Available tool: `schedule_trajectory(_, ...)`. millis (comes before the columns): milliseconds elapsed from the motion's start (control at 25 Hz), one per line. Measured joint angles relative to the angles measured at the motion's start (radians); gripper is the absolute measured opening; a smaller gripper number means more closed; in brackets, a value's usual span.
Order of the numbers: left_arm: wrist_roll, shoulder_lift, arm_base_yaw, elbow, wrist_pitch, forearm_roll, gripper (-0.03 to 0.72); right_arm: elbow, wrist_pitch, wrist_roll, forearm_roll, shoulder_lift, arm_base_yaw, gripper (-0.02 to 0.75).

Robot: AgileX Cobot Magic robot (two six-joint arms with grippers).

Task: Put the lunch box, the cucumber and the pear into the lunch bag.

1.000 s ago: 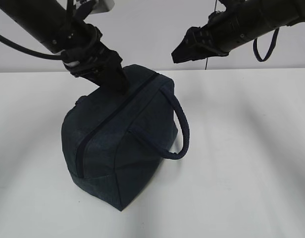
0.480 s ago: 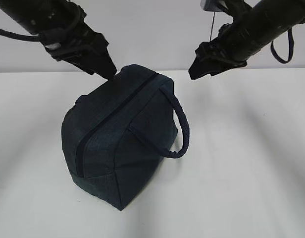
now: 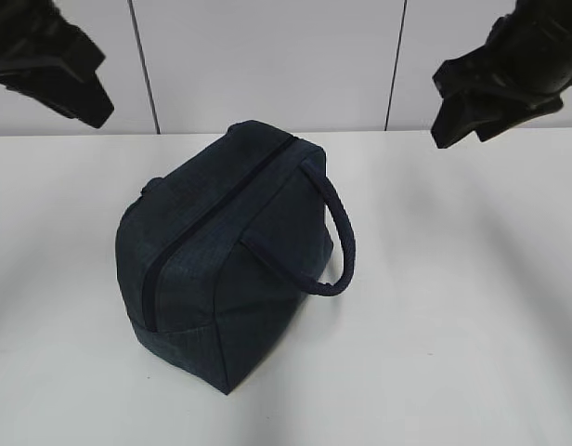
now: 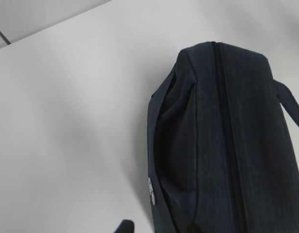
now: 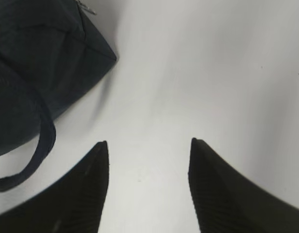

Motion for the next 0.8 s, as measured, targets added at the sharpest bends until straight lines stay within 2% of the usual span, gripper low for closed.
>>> schedule_trajectory(240, -0.009, -0.227, 0.000, 0.281, -0.096, 0.005, 0.201, 0.239, 0.000, 0.052, -0.020, -0.222, 0.000, 0.415)
schedule_trajectory(560, -0.088, -0.643, 0.000, 0.580, -0.066, 0.017, 0.188, 0.601, 0.018, 0.101, -0.114, -0.643, 0.000, 0.408)
schedule_trajectory(800, -0.125, -1.019, 0.000, 0.699, 0.005, 0.017, 0.186, 0.791, 0.055, 0.123, -0.154, -1.016, 0.000, 0.407)
